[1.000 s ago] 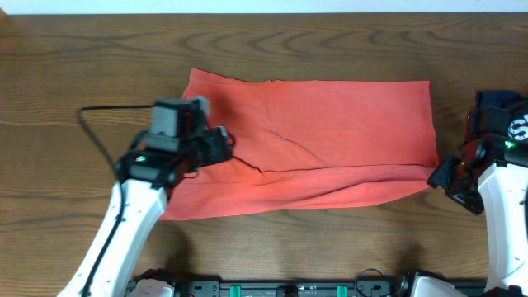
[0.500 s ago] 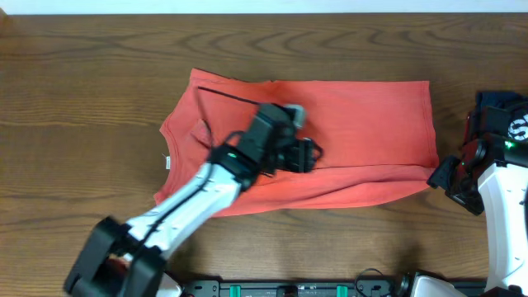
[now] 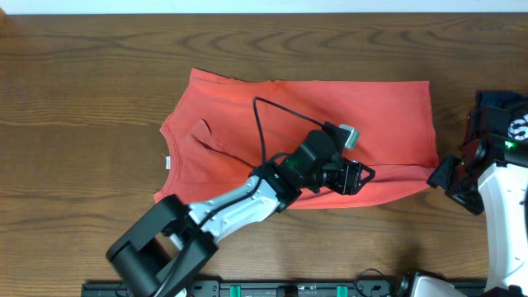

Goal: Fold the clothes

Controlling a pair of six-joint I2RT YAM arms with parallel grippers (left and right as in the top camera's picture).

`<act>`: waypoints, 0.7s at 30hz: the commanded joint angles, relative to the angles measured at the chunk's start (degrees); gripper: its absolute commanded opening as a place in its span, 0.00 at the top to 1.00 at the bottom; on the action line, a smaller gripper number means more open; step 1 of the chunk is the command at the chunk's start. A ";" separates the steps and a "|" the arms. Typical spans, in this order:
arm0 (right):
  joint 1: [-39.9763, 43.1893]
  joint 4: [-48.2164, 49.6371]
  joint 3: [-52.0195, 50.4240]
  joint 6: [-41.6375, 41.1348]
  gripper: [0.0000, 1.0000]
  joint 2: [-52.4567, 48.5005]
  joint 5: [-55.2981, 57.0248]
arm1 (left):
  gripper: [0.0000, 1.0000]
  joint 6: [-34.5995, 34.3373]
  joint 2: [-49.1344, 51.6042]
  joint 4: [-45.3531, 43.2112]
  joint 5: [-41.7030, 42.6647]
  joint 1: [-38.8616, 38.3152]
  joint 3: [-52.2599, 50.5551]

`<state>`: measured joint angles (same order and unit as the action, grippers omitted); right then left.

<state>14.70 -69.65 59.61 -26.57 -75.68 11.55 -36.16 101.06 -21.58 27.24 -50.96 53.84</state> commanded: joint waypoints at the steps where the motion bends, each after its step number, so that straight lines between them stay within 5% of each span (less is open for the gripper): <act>1: 1.07 -0.02 0.74 -0.79 0.34 0.42 0.39 | 0.39 -5.38 2.75 -1.46 0.04 -0.02 0.81; 8: 1.09 -0.02 0.74 -0.79 0.34 0.42 0.20 | 0.39 -8.61 5.22 -4.79 1.60 -0.02 0.83; 21: 1.05 0.02 0.74 -0.76 0.35 0.42 -0.61 | 0.40 -7.13 12.37 -6.19 17.53 -0.02 6.84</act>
<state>14.70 -69.56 59.61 -26.57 -75.68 10.94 -43.70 112.09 -27.38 39.38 -51.05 57.10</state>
